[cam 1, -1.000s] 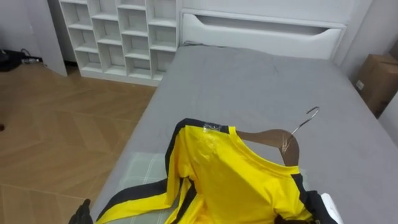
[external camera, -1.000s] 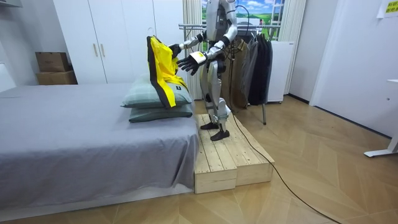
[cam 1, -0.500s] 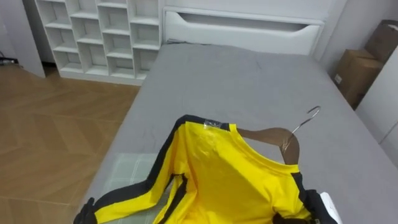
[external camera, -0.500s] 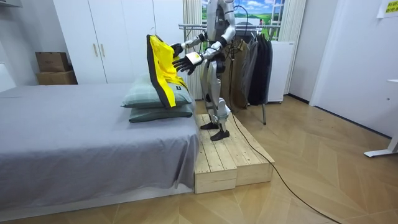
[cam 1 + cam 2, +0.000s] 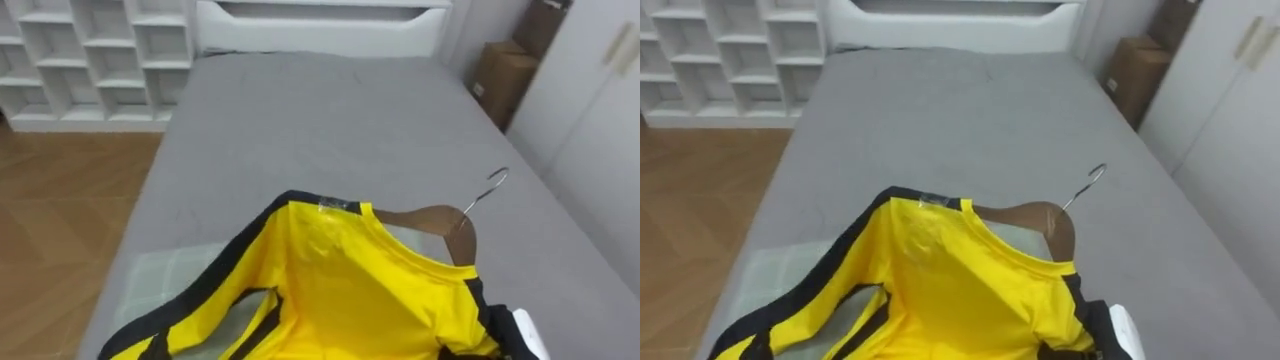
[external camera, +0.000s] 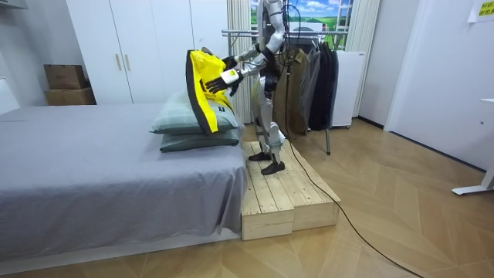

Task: Hang clothes

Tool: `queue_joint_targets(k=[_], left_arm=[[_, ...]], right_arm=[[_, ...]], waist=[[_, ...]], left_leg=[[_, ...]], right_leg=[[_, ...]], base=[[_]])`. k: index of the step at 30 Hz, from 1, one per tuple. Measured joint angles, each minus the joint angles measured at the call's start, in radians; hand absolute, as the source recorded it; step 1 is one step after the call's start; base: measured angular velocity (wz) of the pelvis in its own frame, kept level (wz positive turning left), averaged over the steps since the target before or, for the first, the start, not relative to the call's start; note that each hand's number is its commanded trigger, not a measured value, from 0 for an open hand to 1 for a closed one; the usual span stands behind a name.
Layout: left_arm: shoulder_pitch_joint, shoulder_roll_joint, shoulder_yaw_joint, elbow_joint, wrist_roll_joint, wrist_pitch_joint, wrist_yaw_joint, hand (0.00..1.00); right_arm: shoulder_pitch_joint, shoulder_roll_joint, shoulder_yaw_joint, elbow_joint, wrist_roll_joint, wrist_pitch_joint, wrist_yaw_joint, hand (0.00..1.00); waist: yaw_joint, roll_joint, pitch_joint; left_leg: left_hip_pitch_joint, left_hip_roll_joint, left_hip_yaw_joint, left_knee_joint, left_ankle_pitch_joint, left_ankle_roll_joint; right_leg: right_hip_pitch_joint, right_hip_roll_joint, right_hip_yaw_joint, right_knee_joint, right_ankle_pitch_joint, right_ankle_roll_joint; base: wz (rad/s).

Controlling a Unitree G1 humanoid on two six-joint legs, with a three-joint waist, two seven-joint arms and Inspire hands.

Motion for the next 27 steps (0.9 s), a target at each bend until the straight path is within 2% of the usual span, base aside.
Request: queue_joint_targets(k=[1, 2, 3, 4, 5, 6, 7, 8, 10, 11, 12, 13, 14, 15, 16, 17, 18, 19, 20, 21, 22, 23, 24, 25, 27], left_arm=[[-0.006, 0.003, 0.004, 0.002, -0.001, 0.000, 0.000, 0.00], [-0.017, 0.008, 0.008, 0.011, -0.021, -0.001, 0.002, 0.00], [-0.029, 0.004, 0.009, 0.036, -0.050, 0.000, 0.002, 0.00], [-0.036, 0.001, 0.011, 0.043, -0.062, 0.003, 0.002, 0.00], [-0.046, 0.002, 0.014, 0.045, -0.089, 0.007, 0.005, 0.00], [-0.057, 0.002, 0.016, 0.050, -0.117, 0.008, 0.007, 0.00], [-0.064, 0.011, 0.019, 0.054, -0.130, 0.009, 0.008, 0.00], [-0.080, 0.013, 0.026, 0.065, -0.133, 0.013, 0.008, 0.00], [-0.080, 0.002, 0.033, 0.063, -0.133, 0.017, 0.008, 0.00], [-0.080, -0.001, 0.038, 0.060, -0.133, 0.018, 0.008, 0.00], [-0.085, 0.001, 0.038, 0.059, -0.132, 0.019, 0.007, 0.00], [-0.090, 0.001, 0.038, 0.060, -0.133, 0.020, 0.007, 0.00], [-0.092, -0.003, 0.038, 0.060, -0.136, 0.024, 0.007, 0.00], [-0.090, -0.007, 0.037, 0.058, -0.136, 0.028, 0.007, 0.00], [-0.085, -0.008, 0.036, 0.053, -0.136, 0.031, 0.007, 0.00], [-0.082, -0.011, 0.034, 0.046, -0.136, 0.036, 0.009, 0.00], [-0.081, -0.022, 0.033, 0.046, -0.136, 0.037, 0.021, 0.00], [-0.081, -0.032, 0.034, 0.046, -0.136, 0.037, 0.031, 0.00], [-0.079, -0.049, 0.033, 0.047, -0.136, 0.037, 0.054, 0.00], [-0.074, -0.053, 0.021, 0.047, -0.135, 0.038, 0.072, 0.00], [-0.067, -0.055, 0.006, 0.046, -0.136, 0.039, 0.087, 0.00], [-0.066, -0.056, -0.003, 0.046, -0.136, 0.041, 0.091, 0.00], [-0.074, -0.053, -0.009, 0.046, -0.136, 0.047, 0.092, 0.00], [-0.086, -0.052, -0.010, 0.046, -0.137, 0.047, 0.096, 0.00], [-0.098, -0.045, -0.024, 0.036, -0.159, 0.047, 0.098, 0.00]], right_arm=[[-0.003, 0.004, 0.000, 0.000, 0.000, 0.000, 0.000, 1.00], [-0.013, 0.006, 0.001, 0.006, -0.005, 0.000, -0.001, 1.00], [-0.015, -0.001, 0.003, 0.009, -0.014, 0.003, -0.009, 1.00], [-0.015, -0.009, 0.006, 0.010, -0.012, 0.003, -0.018, 1.00], [-0.021, -0.015, 0.008, 0.012, -0.009, 0.005, -0.034, 1.00], [-0.035, -0.015, 0.019, 0.012, 0.004, 0.011, -0.047, 1.00], [-0.045, -0.015, 0.029, 0.012, 0.009, 0.011, -0.052, 1.00], [-0.063, -0.018, 0.043, 0.019, 0.014, 0.011, -0.060, 1.00], [-0.095, -0.016, 0.069, 0.044, 0.014, 0.012, -0.059, 1.00], [-0.098, -0.014, 0.073, 0.042, 0.009, 0.012, -0.058, 1.00], [-0.099, -0.009, 0.075, 0.038, -0.003, 0.012, -0.049, 1.00], [-0.099, -0.008, 0.075, 0.035, -0.012, 0.013, -0.043, 1.00], [-0.099, -0.009, 0.075, 0.023, -0.040, 0.017, -0.036, 1.00], [-0.099, -0.014, 0.076, 0.006, -0.062, 0.021, -0.031, 1.00], [-0.100, -0.015, 0.079, -0.001, -0.069, 0.021, -0.031, 1.00], [-0.100, -0.019, 0.081, -0.016, -0.070, 0.022, -0.031, 1.00], [-0.100, -0.024, 0.081, -0.038, -0.069, 0.030, -0.029, 1.00], [-0.101, -0.030, 0.081, -0.050, -0.070, 0.032, -0.029, 1.00], [-0.105, -0.040, 0.084, -0.072, -0.077, 0.032, -0.028, 1.00], [-0.109, -0.046, 0.090, -0.089, -0.100, 0.034, -0.028, 1.00], [-0.112, -0.049, 0.094, -0.109, -0.133, 0.037, -0.028, 1.00], [-0.112, -0.050, 0.094, -0.117, -0.153, 0.037, -0.029, 1.00], [-0.112, -0.041, 0.095, -0.118, -0.185, 0.037, -0.032, 1.00], [-0.112, -0.036, 0.095, -0.118, -0.208, 0.038, -0.031, 1.00], [-0.112, -0.038, 0.095, -0.124, -0.227, 0.040, -0.031, 1.00]], waist=[[0.009, 0.000, -0.0002], [0.038, 0.008, 0.0092], [0.047, 0.011, 0.0097], [0.048, 0.016, 0.0123], [0.063, 0.012, 0.0111], [0.080, 0.006, 0.0122], [0.080, -0.001, 0.0176], [0.082, -0.004, 0.0231], [0.086, 0.001, 0.0222], [0.090, 0.003, 0.0211], [0.080, 0.005, 0.0200], [0.070, 0.006, 0.0201], [0.066, 0.011, 0.0173], [0.069, 0.013, 0.0143], [0.074, 0.012, 0.0133], [0.076, 0.010, 0.0121], [0.081, 0.006, 0.0121], [0.092, 0.006, 0.0116], [0.107, 0.008, 0.0110], [0.117, 0.012, 0.0055], [0.118, 0.025, -0.0023], [0.115, 0.035, -0.0091], [0.091, 0.029, -0.0140], [0.080, 0.016, -0.0135], [0.058, 0.004, -0.0138]], left_leg=[[0.001, 0.008, 0.044, 0.001, -0.005, -0.002], [0.001, 0.025, 0.143, 0.005, -0.015, -0.006], [0.023, 0.031, 0.219, 0.015, -0.029, -0.009], [0.031, 0.032, 0.249, 0.020, -0.037, -0.013], [0.045, 0.032, 0.317, 0.035, -0.052, -0.020], [0.056, 0.036, 0.376, 0.066, -0.066, -0.028], [0.057, 0.039, 0.386, 0.090, -0.076, -0.030], [0.050, 0.054, 0.365, 0.140, -0.091, -0.031], [0.016, 0.097, 0.216, 0.242, -0.095, -0.033], [0.008, 0.109, 0.185, 0.265, -0.096, -0.035], [-0.006, 0.130, 0.144, 0.313, -0.098, -0.039], [-0.012, 0.142, 0.136, 0.343, -0.098, -0.039], [-0.031, 0.158, 0.101, 0.410, -0.094, -0.043], [-0.060, 0.163, 0.031, 0.477, -0.077, -0.046], [-0.075, 0.159, -0.019, 0.491, -0.075, -0.046], [-0.096, 0.129, -0.106, 0.451, -0.086, -0.053], [-0.118, 0.084, -0.201, 0.378, -0.090, -0.047], [-0.131, 0.065, -0.246, 0.342, -0.090, -0.047], [-0.151, 0.029, -0.312, 0.265, -0.083, -0.053], [-0.161, 0.013, -0.361, 0.187, -0.058, -0.065], [-0.174, 0.016, -0.376, 0.163, 0.003, -0.073], [-0.174, 0.017, -0.376, 0.162, 0.039, -0.062], [-0.158, 0.016, -0.360, 0.150, 0.039, -0.056], [-0.139, 0.006, -0.334, 0.127, 0.041, -0.051], [-0.125, -0.004, -0.308, 0.108, 0.039, -0.043]], right_leg=[[-0.004, -0.003, -0.062, -0.015, 0.021, -0.015], [-0.005, -0.022, -0.233, 0.003, 0.015, -0.045], [0.004, -0.071, -0.357, 0.101, -0.059, -0.039], [0.014, -0.101, -0.398, 0.145, -0.092, -0.031], [0.033, -0.164, -0.442, 0.210, -0.144, 0.006], [0.040, -0.206, -0.452, 0.226, -0.169, 0.039], [0.037, -0.209, -0.448, 0.220, -0.177, 0.050], [0.019, -0.199, -0.445, 0.205, -0.187, 0.029], [0.010, -0.149, -0.386, 0.175, -0.163, -0.004], [0.019, -0.137, -0.385, 0.167, -0.158, -0.012], [0.034, -0.120, -0.379, 0.151, -0.152, -0.019], [0.037, -0.112, -0.371, 0.142, -0.152, -0.019], [0.040, -0.098, -0.347, 0.141, -0.153, -0.021], [0.040, -0.087, -0.306, 0.146, -0.155, -0.028], [0.041, -0.086, -0.281, 0.148, -0.156, -0.031], [0.040, -0.083, -0.241, 0.149, -0.157, -0.031], [0.033, -0.081, -0.184, 0.147, -0.154, -0.024], [0.027, -0.080, -0.153, 0.145, -0.148, -0.021], [0.019, -0.076, -0.095, 0.139, -0.136, -0.013], [0.007, -0.074, -0.048, 0.141, -0.125, -0.005], [-0.002, -0.062, -0.008, 0.143, -0.117, 0.001], [-0.007, -0.052, 0.007, 0.144, -0.114, 0.006], [-0.012, -0.052, 0.024, 0.143, -0.110, 0.015], [-0.012, -0.049, 0.046, 0.137, -0.107, 0.022], [-0.011, -0.048, 0.072, 0.121, -0.098, 0.036]], base=[[-1.98], [-1.95], [-1.81], [-1.61], [-1.65], [-1.66], [-1.47], [-1.19], [-1.28], [-0.86], [-0.44], [-0.42], [-0.64], [-0.80], [-0.92], [-0.93], [-1.02], [-1.32], [-1.49], [-1.77], [-1.37], [-1.00], [-0.63], [-0.53], [-0.41]])
